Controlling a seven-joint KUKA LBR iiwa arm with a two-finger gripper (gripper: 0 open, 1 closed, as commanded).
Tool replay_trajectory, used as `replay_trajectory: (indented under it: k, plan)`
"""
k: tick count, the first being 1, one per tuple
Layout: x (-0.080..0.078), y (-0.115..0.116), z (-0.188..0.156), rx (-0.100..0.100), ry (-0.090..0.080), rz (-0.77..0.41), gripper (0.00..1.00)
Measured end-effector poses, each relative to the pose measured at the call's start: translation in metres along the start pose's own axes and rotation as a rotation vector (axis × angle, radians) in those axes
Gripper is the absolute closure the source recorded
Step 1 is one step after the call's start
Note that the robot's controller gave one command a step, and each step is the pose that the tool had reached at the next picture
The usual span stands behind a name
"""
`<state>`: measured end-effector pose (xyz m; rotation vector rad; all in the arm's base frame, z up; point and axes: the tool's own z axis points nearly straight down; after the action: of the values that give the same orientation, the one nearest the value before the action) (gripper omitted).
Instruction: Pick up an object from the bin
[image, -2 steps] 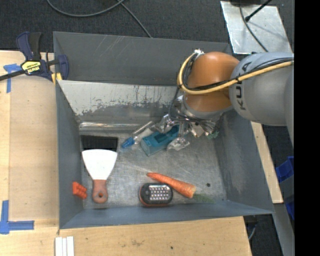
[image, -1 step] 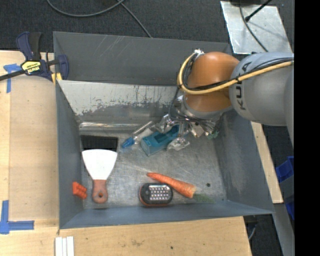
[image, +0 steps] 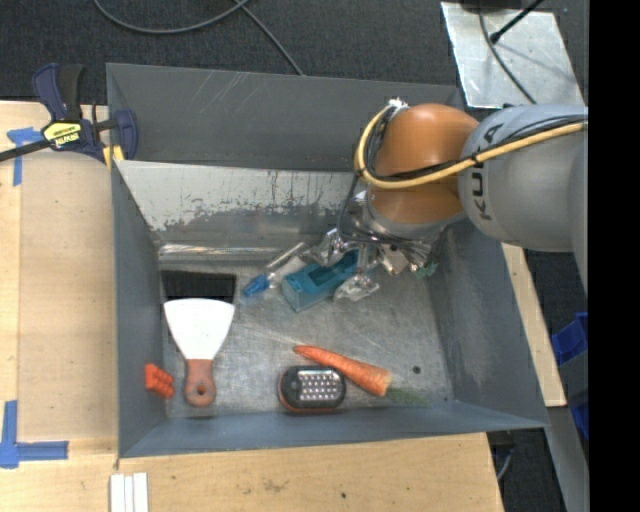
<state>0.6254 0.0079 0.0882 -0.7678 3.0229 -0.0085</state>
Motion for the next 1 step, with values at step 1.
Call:
replay_trajectory:
  k: [1]
  plan:
    - [0.0000, 0.0000, 0.0000, 0.000, 0.000, 0.000, 1.00]
